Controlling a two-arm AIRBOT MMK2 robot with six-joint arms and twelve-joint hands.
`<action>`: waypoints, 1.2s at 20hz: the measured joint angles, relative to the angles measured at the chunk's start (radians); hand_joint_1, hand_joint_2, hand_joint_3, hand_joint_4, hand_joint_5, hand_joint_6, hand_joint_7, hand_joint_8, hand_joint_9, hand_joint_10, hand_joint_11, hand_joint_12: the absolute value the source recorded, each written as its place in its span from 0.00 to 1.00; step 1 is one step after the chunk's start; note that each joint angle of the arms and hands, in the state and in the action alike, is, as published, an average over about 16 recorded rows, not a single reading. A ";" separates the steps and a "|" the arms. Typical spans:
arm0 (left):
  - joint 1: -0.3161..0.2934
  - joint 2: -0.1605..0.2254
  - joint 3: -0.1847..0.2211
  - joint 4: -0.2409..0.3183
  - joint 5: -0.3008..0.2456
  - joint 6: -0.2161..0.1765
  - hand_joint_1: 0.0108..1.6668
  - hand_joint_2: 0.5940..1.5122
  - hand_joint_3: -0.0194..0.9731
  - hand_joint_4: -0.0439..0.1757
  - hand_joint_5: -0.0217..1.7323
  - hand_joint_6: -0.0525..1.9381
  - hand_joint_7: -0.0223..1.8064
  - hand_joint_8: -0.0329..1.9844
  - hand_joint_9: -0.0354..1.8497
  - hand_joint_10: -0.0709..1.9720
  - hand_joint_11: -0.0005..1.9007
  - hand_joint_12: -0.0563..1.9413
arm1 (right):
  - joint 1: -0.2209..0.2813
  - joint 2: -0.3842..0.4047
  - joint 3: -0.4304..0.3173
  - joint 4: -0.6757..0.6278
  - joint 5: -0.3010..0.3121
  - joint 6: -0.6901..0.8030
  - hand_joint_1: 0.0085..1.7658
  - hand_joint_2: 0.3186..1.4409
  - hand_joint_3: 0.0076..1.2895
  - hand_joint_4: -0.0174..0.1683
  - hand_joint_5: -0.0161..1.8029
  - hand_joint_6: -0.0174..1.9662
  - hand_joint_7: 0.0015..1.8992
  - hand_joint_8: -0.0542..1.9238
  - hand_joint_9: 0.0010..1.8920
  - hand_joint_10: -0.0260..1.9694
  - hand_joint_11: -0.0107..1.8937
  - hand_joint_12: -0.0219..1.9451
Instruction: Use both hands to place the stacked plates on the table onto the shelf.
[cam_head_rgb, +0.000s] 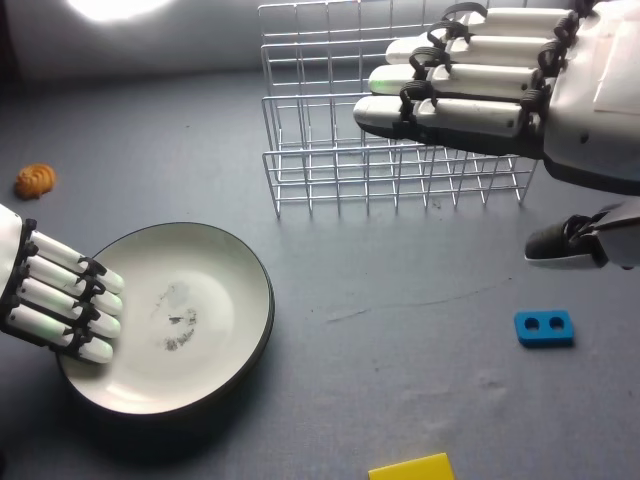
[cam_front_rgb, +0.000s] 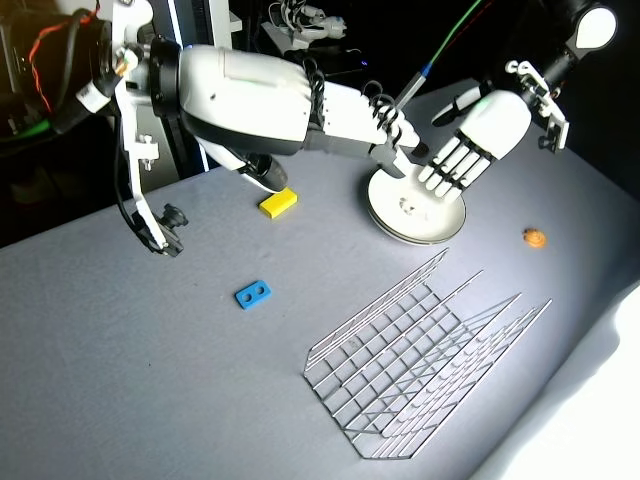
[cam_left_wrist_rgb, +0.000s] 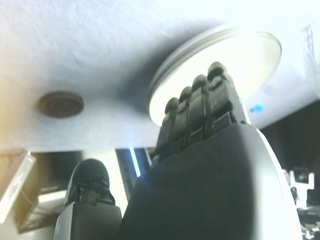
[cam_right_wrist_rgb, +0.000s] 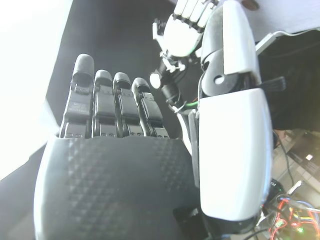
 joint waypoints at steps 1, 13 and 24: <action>0.005 -0.004 0.004 -0.002 0.003 0.000 0.00 0.62 0.03 0.20 0.02 0.02 0.02 0.01 0.03 0.03 0.01 0.03 | -0.001 0.000 -0.001 0.000 -0.002 -0.009 0.66 0.57 0.01 0.11 0.02 0.02 0.00 0.04 0.01 0.02 0.01 0.22; 0.043 -0.039 0.035 -0.019 0.028 0.003 0.00 0.62 0.03 0.20 0.02 0.02 0.01 0.01 0.02 0.03 0.01 0.02 | -0.024 -0.012 -0.010 0.004 -0.017 -0.137 0.68 0.60 0.01 0.10 0.02 0.02 0.00 0.04 0.01 0.02 0.01 0.16; 0.033 -0.043 -0.040 -0.012 0.071 0.003 0.00 0.62 0.03 0.18 0.01 0.03 0.01 0.01 0.02 0.03 0.01 0.02 | -0.066 -0.055 -0.036 0.025 -0.056 -0.316 0.67 0.60 0.01 0.10 0.02 0.02 0.01 0.04 0.01 0.02 0.01 0.16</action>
